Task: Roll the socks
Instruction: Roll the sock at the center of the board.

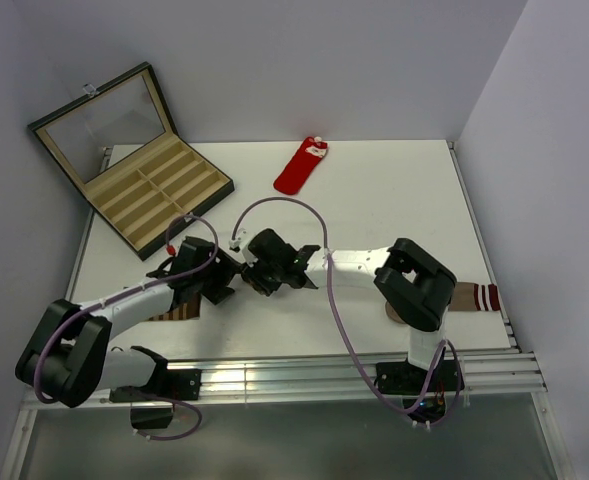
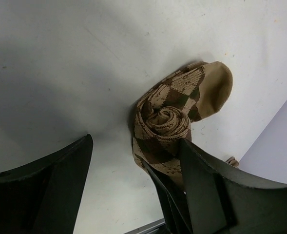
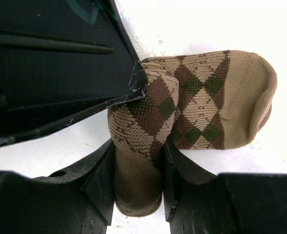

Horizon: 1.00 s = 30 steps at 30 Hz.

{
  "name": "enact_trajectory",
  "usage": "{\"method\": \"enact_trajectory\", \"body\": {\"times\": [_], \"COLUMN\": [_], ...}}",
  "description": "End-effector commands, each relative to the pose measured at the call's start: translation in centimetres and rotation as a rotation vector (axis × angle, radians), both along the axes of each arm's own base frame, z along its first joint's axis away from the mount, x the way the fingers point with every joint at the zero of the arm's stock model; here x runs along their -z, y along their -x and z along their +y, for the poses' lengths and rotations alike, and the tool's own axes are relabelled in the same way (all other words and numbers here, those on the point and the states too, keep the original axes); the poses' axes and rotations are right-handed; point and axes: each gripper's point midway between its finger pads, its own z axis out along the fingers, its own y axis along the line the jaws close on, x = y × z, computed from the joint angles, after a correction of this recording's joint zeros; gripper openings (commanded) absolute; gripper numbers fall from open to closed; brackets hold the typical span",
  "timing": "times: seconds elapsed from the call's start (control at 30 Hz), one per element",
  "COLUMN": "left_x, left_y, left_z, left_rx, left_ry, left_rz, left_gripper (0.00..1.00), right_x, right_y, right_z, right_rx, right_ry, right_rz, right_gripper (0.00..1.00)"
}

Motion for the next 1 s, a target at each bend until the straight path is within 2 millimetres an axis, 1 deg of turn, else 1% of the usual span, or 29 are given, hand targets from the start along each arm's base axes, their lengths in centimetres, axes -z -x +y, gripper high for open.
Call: {"method": "enact_trajectory", "body": {"times": [0.0,0.07,0.2,0.23,0.27,0.3,0.37,0.43,0.47,0.5,0.57,0.6,0.67,0.7,0.77,0.8,0.83,0.87,0.9,0.93,0.97], "left_x": [-0.9,-1.7,-1.9,-1.8,-1.2,-1.1,-0.6,-0.4,-0.3,-0.2,-0.1,0.0,0.6,0.5,1.2,1.1,1.4,1.6,1.6,1.5,1.8], "left_y": [-1.1,-2.0,-2.6,-2.6,-2.6,-2.6,-2.5,-2.5,-2.6,-2.7,-3.0,-2.9,-2.5,-2.8,-2.3,-2.4,-2.2,-2.1,-2.1,-2.2,-2.1], "left_z": [-0.6,-0.6,-0.3,-0.2,0.0,-0.1,0.0,0.1,0.2,0.2,-0.1,-0.4,-0.7,-1.0,-1.3,-1.4,-1.4,-1.7,-1.8,-2.0,-2.1], "left_rx": [-0.005,-0.001,0.007,0.01,0.008,0.014,0.01,0.01,0.01,0.012,0.029,0.04,0.046,0.049,0.059,0.06,0.058,0.064,0.066,0.069,0.07], "left_ry": [0.023,0.013,-0.008,-0.015,-0.022,-0.017,-0.018,-0.021,-0.026,-0.031,-0.017,-0.004,0.018,0.033,0.053,0.063,0.068,0.078,0.086,0.097,0.098], "left_rz": [-0.042,-0.073,-0.081,-0.073,-0.056,-0.048,-0.033,-0.037,-0.041,-0.042,-0.053,-0.055,-0.038,-0.054,-0.03,-0.041,-0.03,-0.023,-0.024,-0.033,-0.028], "left_gripper": [0.77,0.76,0.76,0.75,0.74,0.73,0.71,0.69,0.69,0.68,0.68,0.68,0.66,0.64,0.61,0.57,0.54,0.52,0.48,0.47,0.47], "right_x": [-1.6,-1.7,-2.4,-2.7,-2.7,-2.7,-3.2,-3.6,-4.1,-4.1,-4.4,-4.6,-4.5,-4.7,-4.6,-4.5,-4.5,-4.3,-4.1,-3.8,-3.9], "right_y": [-0.8,-0.3,0.3,0.5,0.6,0.7,0.7,0.8,0.7,1.0,1.1,1.5,1.3,1.7,1.8,2.0,2.6,2.2,2.3,2.9,3.0], "right_z": [1.5,1.7,2.0,2.1,2.1,2.1,2.2,2.4,2.8,3.0,3.3,3.6,3.7,3.9,4.2,4.2,4.4,4.3,4.4,4.5,4.6], "right_rx": [-0.021,-0.045,-0.092,-0.109,-0.114,-0.122,-0.129,-0.144,-0.151,-0.164,-0.172,-0.192,-0.191,-0.209,-0.214,-0.22,-0.245,-0.236,-0.247,-0.258,-0.257], "right_ry": [-0.062,-0.082,-0.113,-0.125,-0.126,-0.127,-0.135,-0.145,-0.171,-0.183,-0.211,-0.232,-0.252,-0.272,-0.308,-0.32,-0.343,-0.359,-0.367,-0.386,-0.4], "right_rz": [-0.059,-0.052,-0.057,-0.055,-0.054,-0.053,-0.062,-0.067,-0.078,-0.067,-0.05,-0.029,-0.01,0.011,0.051,0.076,0.115,0.139,0.155,0.22,0.252], "right_gripper": [0.0,0.0,0.0,0.0,0.0,0.0,0.0,0.0,0.0,0.0,0.0,0.0,0.0,0.0,0.0,0.0,0.0,0.0,0.0,0.0,0.0]}}
